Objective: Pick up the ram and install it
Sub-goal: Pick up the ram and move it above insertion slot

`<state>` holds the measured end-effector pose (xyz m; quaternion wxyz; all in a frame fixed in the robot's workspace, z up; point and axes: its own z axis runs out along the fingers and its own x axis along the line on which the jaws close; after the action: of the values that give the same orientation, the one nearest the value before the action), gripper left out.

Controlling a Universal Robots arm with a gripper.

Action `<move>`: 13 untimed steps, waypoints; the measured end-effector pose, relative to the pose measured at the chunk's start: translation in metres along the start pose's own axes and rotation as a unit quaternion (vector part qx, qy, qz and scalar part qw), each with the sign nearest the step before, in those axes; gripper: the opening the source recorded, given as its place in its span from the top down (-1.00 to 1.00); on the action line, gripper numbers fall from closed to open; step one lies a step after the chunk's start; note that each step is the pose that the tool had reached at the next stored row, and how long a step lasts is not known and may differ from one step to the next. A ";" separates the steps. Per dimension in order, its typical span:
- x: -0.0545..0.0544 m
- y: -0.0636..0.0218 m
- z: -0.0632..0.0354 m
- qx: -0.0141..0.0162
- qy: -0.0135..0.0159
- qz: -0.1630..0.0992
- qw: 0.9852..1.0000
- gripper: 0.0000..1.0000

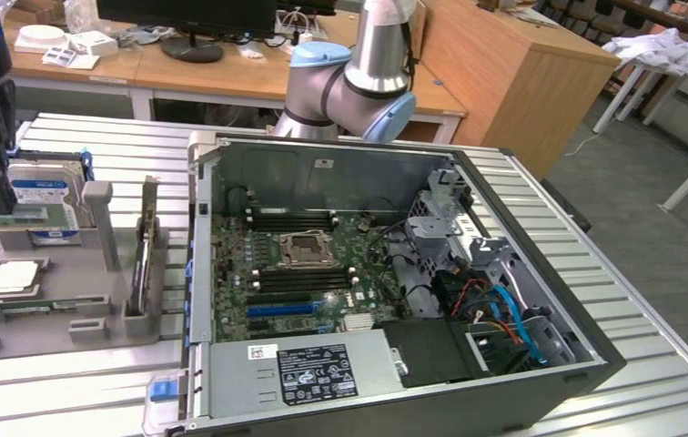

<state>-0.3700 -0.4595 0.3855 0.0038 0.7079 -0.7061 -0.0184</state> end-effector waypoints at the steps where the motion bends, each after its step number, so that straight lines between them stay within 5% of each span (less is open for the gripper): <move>1: 0.000 0.0001 -0.0026 0.000 0.000 0.000 1.000 0.76; 13: 0.000 0.0007 -0.0198 0.000 0.000 0.000 1.000 0.76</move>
<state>-0.3700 -0.4595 0.4053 0.0037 0.7078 -0.7061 -0.0183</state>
